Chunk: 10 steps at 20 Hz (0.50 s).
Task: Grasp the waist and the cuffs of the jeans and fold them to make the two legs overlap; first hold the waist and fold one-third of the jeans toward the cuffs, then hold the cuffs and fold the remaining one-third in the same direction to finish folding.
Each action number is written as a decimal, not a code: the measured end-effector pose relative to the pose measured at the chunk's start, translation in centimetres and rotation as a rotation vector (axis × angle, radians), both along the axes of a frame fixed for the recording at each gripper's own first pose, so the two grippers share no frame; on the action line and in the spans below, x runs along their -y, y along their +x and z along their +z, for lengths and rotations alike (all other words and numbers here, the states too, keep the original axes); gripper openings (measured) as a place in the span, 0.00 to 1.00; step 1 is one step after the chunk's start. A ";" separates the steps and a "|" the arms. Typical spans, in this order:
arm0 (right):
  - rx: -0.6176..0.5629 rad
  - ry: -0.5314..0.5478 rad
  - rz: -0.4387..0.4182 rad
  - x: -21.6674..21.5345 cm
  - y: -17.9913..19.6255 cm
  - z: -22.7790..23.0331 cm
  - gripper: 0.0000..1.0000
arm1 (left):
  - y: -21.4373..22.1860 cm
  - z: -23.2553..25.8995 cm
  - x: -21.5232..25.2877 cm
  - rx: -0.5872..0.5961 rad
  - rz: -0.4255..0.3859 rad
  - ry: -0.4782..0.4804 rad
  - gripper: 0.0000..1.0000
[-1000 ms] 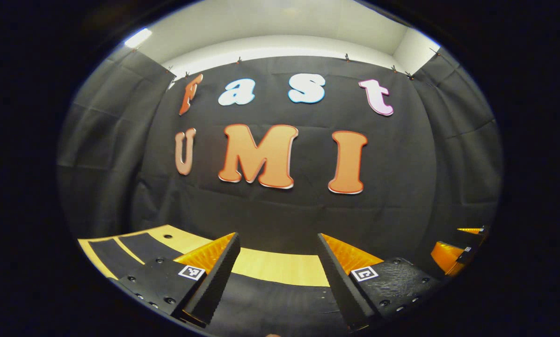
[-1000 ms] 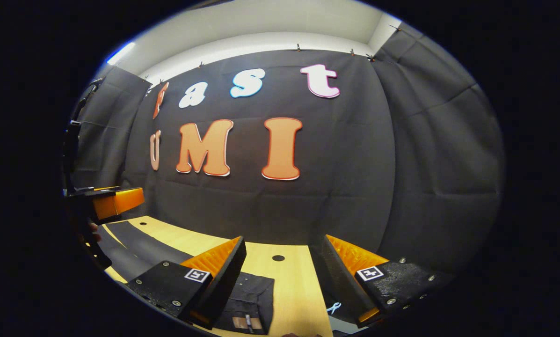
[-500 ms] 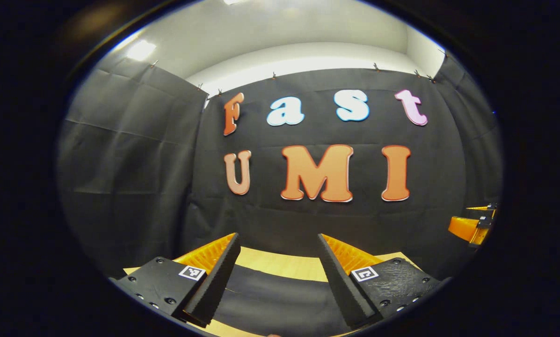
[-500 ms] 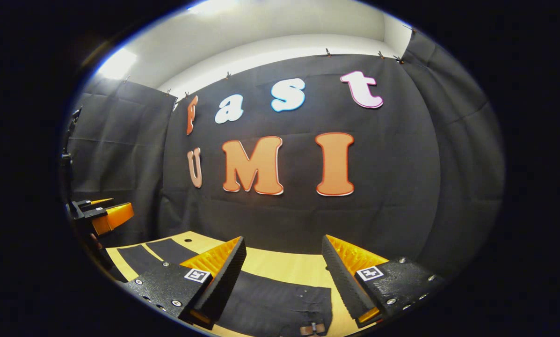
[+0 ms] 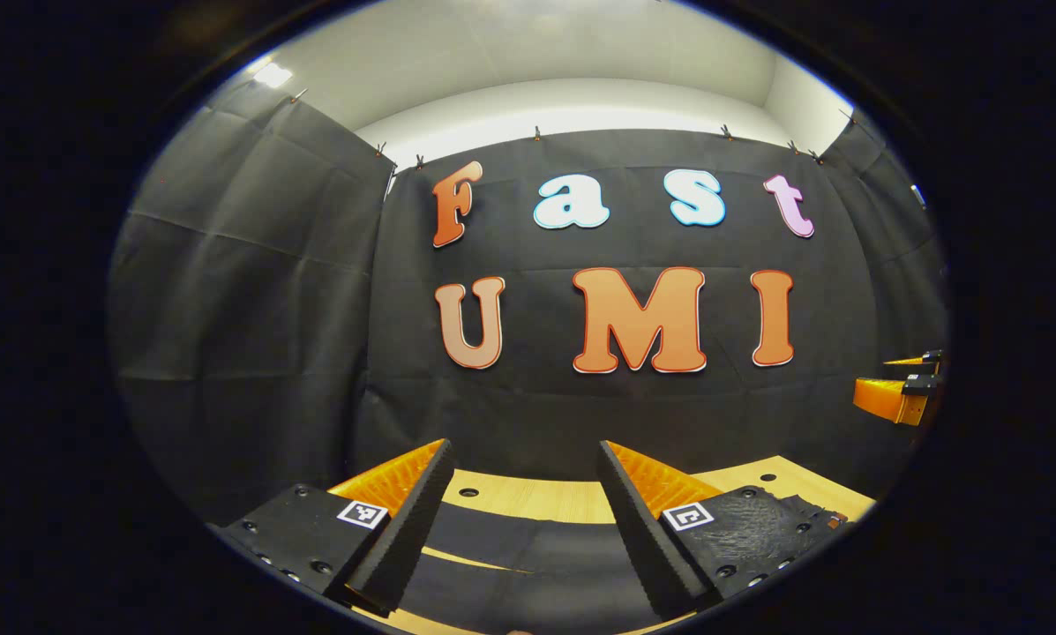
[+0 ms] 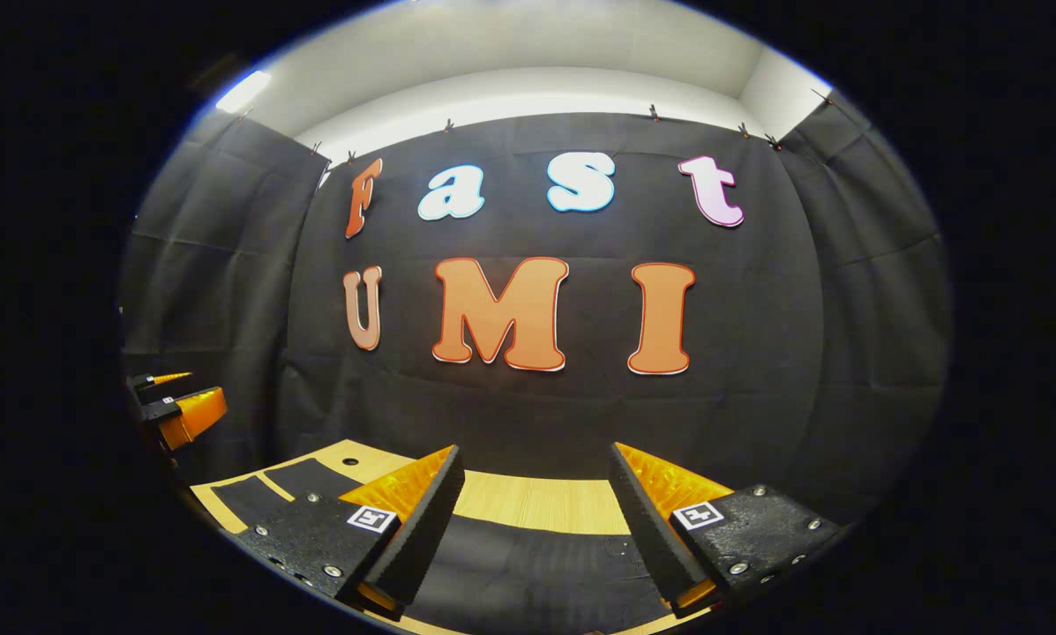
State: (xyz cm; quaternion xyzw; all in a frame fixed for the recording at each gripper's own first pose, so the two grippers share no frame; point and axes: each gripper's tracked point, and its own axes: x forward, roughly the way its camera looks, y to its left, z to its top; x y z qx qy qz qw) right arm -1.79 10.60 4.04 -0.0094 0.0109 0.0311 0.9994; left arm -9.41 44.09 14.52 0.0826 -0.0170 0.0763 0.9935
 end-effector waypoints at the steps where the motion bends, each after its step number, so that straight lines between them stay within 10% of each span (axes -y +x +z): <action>1: -0.014 0.003 -0.014 -0.1 -0.3 -0.1 1.00 | 0.6 0.0 -1.6 -0.007 -0.006 0.001 0.99; 10: -0.253 0.020 -0.259 3.7 -2.6 -4.7 0.98 | 5.3 -3.3 -8.9 -0.169 0.019 -0.104 0.95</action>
